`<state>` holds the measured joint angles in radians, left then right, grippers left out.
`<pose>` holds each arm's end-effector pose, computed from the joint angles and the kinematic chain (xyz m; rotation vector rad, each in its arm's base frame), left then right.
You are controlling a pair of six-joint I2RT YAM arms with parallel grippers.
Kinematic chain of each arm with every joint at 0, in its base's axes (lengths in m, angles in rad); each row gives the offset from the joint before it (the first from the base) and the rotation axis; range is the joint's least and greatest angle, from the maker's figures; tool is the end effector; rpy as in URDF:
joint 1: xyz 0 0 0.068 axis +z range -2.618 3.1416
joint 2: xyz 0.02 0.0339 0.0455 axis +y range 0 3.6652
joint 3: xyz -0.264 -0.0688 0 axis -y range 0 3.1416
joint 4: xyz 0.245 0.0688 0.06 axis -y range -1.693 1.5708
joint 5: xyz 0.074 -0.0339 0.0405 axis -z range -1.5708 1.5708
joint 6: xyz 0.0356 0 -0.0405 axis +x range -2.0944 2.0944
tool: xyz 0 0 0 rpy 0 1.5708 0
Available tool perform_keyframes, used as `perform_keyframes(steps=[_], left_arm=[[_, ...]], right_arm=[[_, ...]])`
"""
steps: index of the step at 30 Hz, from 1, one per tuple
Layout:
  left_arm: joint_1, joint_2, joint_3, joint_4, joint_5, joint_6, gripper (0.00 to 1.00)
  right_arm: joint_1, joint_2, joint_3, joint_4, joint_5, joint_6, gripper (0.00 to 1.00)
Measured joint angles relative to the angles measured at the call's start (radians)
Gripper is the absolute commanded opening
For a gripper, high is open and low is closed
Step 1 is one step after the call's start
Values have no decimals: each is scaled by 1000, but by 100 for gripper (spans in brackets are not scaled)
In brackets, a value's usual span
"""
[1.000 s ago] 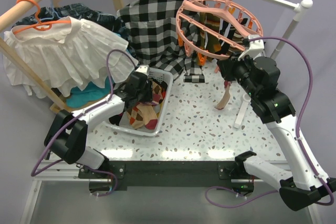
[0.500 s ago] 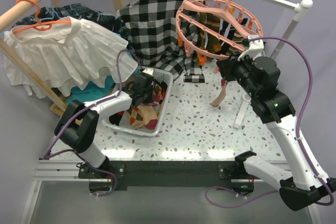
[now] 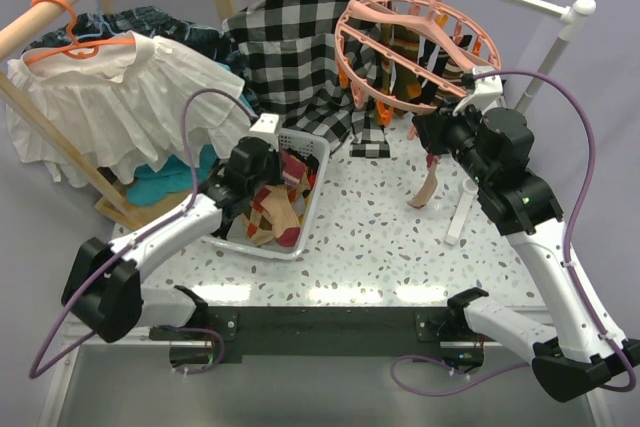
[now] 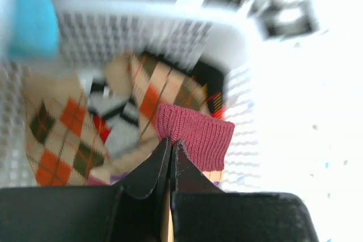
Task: Clip the socks to the hanger
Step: Pick up the sock from the bin, then clamp the sock onto the hanger.
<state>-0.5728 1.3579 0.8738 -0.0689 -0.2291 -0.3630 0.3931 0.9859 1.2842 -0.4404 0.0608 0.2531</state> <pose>0.2577 -0.1566 0.2535 0.0866 2.1220 -0.3157 0.1849 0.0743 0.4475 -0.0755 1.7296 0.4266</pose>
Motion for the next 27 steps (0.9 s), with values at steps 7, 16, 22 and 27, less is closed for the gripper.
perform_keyframes(steps=[7, 16, 22, 27], left_arm=[[0, -201, -17, 204, 171, 95, 0], [-16, -212, 159, 348, 468, 113, 0], [-98, -180, 280, 479, 600, 93, 0], [-168, -124, 275, 563, 648, 61, 0]], right_arm=[[0, 0, 0, 0, -2, 1, 15], [0, -8, 0, 5, -5, 8, 15], [0, -11, 0, 7, -5, 8, 15], [0, -11, 0, 8, -6, 8, 15]])
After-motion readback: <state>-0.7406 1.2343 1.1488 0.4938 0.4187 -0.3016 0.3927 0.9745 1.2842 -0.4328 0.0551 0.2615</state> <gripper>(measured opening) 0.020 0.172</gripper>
